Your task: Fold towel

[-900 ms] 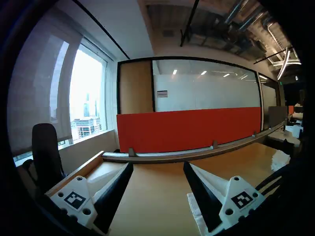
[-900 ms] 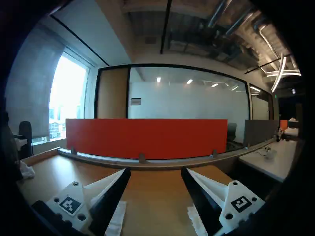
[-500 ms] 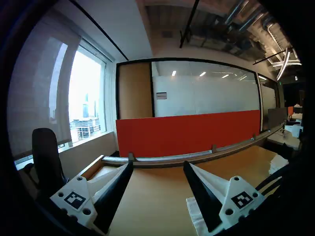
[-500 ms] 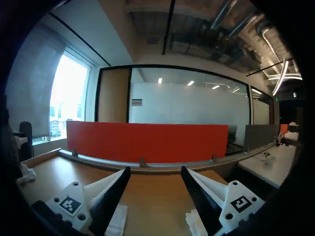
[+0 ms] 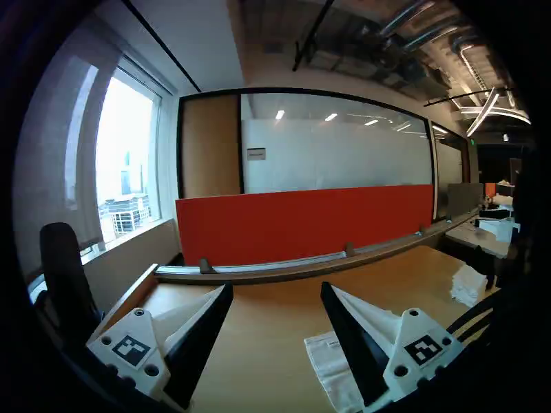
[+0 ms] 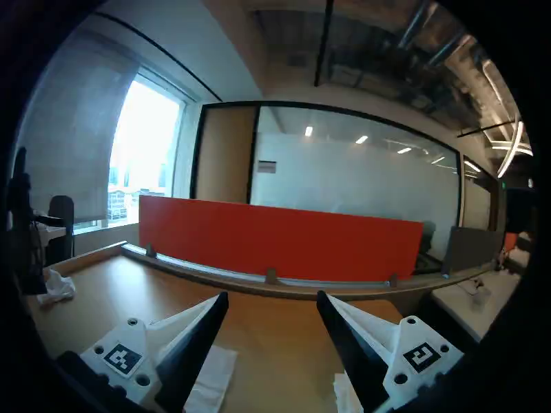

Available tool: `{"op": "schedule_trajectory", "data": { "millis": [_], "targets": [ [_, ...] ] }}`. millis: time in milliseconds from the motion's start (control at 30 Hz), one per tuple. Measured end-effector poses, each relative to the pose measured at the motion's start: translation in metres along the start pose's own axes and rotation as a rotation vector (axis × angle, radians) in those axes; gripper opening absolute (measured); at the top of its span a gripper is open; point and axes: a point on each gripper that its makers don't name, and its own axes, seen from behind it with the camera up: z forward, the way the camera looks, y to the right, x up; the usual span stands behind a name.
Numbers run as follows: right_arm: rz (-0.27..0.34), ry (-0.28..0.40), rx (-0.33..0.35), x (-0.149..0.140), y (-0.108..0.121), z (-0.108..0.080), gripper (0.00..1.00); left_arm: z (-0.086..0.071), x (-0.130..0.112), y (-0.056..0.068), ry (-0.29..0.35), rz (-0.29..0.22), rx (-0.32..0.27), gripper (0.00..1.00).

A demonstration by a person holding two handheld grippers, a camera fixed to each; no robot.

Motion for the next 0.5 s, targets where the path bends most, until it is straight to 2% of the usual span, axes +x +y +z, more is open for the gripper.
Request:
{"op": "schedule_trajectory", "data": {
  "millis": [367, 500],
  "targets": [
    [-0.103, -0.141, 0.225, -0.020, -0.038, -0.004, 0.99, 0.003, -0.025, 0.039, -0.130, 0.033, -0.202, 0.94],
    [-0.132, -0.193, 0.276, -0.030, -0.045, -0.005, 1.00, 0.003, -0.033, 0.047, -0.160, 0.069, -0.251, 0.94]
  ]
}}
